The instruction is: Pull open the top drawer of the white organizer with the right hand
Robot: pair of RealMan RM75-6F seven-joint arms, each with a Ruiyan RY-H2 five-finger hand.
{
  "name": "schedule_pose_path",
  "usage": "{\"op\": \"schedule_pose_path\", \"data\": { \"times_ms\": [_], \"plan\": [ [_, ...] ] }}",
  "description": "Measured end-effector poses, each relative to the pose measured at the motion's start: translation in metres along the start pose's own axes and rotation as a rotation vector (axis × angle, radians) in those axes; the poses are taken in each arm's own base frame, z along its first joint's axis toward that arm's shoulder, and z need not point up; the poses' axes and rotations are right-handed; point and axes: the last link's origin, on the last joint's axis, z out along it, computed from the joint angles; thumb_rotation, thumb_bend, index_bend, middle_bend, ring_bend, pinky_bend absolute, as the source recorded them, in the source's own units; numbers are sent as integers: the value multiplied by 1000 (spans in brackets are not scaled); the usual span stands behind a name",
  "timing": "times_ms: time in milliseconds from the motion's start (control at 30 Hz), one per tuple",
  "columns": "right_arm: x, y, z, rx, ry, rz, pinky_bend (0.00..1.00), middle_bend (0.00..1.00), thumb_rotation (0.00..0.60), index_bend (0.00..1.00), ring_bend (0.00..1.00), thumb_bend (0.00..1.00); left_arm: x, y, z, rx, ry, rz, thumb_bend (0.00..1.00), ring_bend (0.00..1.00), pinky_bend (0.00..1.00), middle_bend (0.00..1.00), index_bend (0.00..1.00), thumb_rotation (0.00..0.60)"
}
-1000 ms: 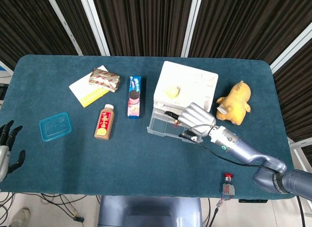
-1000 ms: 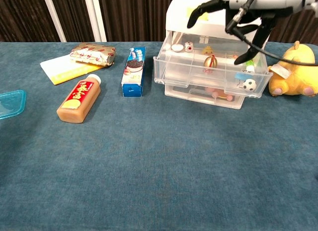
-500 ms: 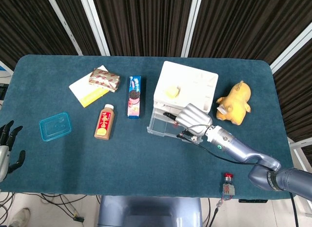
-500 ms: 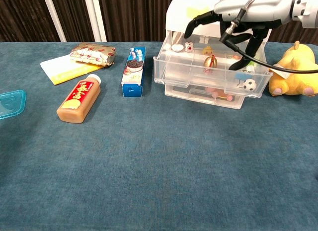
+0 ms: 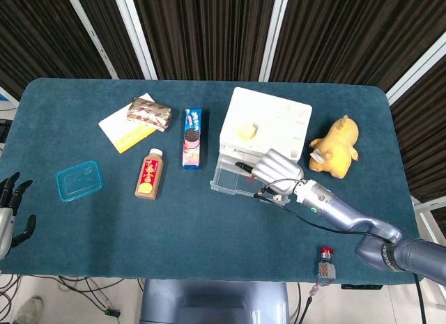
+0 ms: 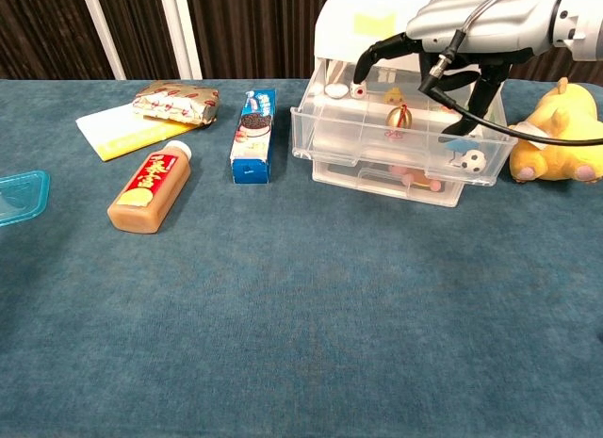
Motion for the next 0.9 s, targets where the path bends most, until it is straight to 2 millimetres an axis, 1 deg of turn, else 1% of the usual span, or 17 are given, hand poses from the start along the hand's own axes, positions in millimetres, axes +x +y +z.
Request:
{"op": "schedule_pose_path", "data": {
  "times_ms": [333,533,900],
  "plan": [
    [-3,-5,1,7,-19,0,1000,926,600,202,1000,233,0,0,0,0,-1,1,439,0,0,0,120,600],
    [-4,-2,3,-2,-29,-9,1000,928,600,223,1000,233,0,-1,0,1,-4,2,439,0,0,0,119,600],
    [-4,1,3,-6,-41,-78,1000,931,600,258,1000,233,0,-1,0,2,-9,5,439,0,0,0,119,600]
  ]
}}
